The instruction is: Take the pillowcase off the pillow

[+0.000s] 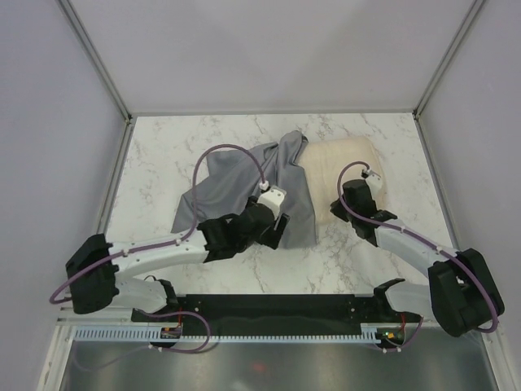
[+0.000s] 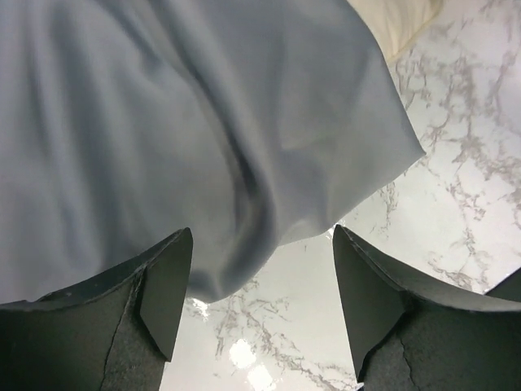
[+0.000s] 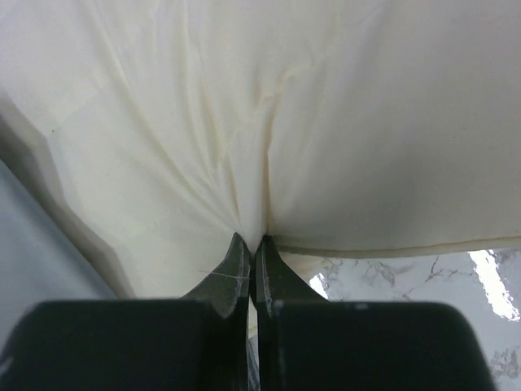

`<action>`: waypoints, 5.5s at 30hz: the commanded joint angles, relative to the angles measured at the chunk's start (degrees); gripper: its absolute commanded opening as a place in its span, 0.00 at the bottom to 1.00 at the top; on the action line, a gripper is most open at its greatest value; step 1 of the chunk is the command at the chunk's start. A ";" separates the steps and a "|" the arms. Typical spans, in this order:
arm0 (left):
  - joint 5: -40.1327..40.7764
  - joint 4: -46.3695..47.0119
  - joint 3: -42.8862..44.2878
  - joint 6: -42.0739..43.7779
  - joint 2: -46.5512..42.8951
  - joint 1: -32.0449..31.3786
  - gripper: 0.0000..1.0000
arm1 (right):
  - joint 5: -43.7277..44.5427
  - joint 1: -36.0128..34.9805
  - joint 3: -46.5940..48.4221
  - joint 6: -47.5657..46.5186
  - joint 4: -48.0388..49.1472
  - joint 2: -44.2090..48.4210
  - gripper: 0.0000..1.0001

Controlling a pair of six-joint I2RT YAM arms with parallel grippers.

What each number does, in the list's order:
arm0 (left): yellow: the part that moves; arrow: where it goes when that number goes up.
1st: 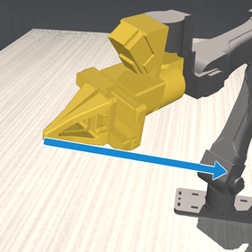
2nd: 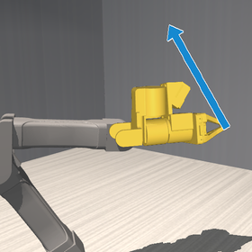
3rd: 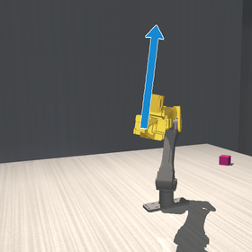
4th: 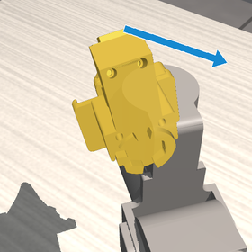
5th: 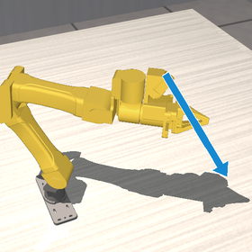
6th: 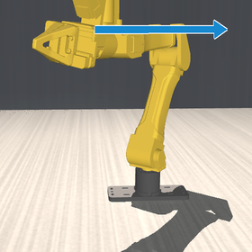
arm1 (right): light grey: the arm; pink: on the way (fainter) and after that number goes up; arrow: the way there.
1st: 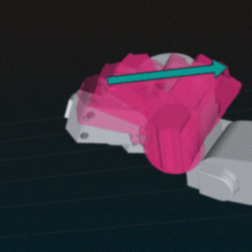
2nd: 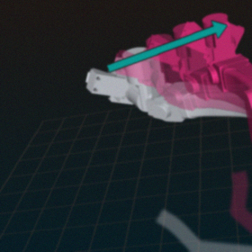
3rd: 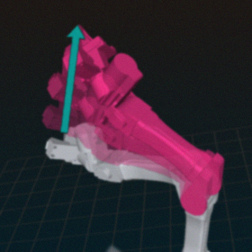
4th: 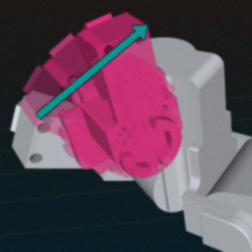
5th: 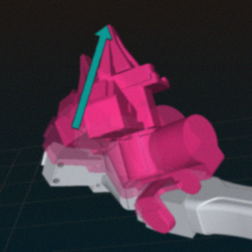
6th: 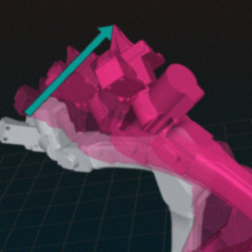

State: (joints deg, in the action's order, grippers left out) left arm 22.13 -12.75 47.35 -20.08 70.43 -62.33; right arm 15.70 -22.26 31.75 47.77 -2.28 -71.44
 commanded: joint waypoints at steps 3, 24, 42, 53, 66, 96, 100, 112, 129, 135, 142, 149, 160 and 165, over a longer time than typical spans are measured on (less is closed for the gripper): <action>6.69 2.73 5.38 -1.89 12.68 -2.45 0.78 | -2.78 0.02 -2.30 -1.36 -3.69 3.75 0.00; 17.60 -3.24 -1.38 -7.70 4.31 4.57 0.02 | 3.71 0.11 6.39 -11.82 -20.47 26.88 0.00; -0.85 5.27 -12.37 1.53 -10.94 3.01 0.02 | 10.05 1.69 4.64 -15.95 -19.08 19.68 0.00; -10.08 22.32 -8.43 1.71 9.26 -11.41 0.02 | -0.75 8.55 2.97 -19.73 -6.96 7.92 0.00; -13.08 28.04 7.57 0.30 28.17 -20.55 0.02 | -6.04 9.34 12.98 -23.24 -8.26 -0.90 0.45; 6.34 14.07 8.29 1.53 9.22 -19.77 1.00 | -22.29 9.43 -2.12 -17.71 -12.93 11.24 0.98; 13.36 6.46 6.35 -0.83 2.98 -18.28 1.00 | -25.10 9.43 -3.71 -16.13 -8.45 9.04 0.94; 16.11 -9.57 -4.02 -23.16 -8.74 1.06 1.00 | -25.55 9.43 -4.50 -15.69 -6.86 8.77 0.12; 10.39 -2.71 -5.95 -22.73 1.82 2.91 0.02 | -24.50 9.43 -5.38 -14.64 -7.21 11.93 0.00; 10.56 -5.17 -9.03 -22.90 -5.73 6.24 0.02 | -19.58 10.22 -5.64 -13.05 -7.47 16.06 0.00; 11.79 -9.82 -11.84 -21.59 -16.81 9.85 0.02 | -19.57 13.47 -3.89 -14.02 -9.14 16.16 0.00; 13.90 -15.10 -12.72 -21.15 -23.23 13.89 0.02 | -19.48 16.19 -3.27 -15.25 -10.55 17.03 0.00; 16.02 -20.47 -14.22 -24.66 -29.65 23.38 0.02 | -20.18 20.33 -1.78 -17.53 -14.41 19.67 0.00; 12.51 -18.98 -13.34 -21.94 -23.36 24.62 0.19 | -21.68 20.42 -1.60 -17.36 -14.50 19.85 0.00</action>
State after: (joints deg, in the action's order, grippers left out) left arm 34.17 -32.27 33.39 -42.06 43.13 -38.33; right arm -7.46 -2.63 27.40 31.59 -17.58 -52.62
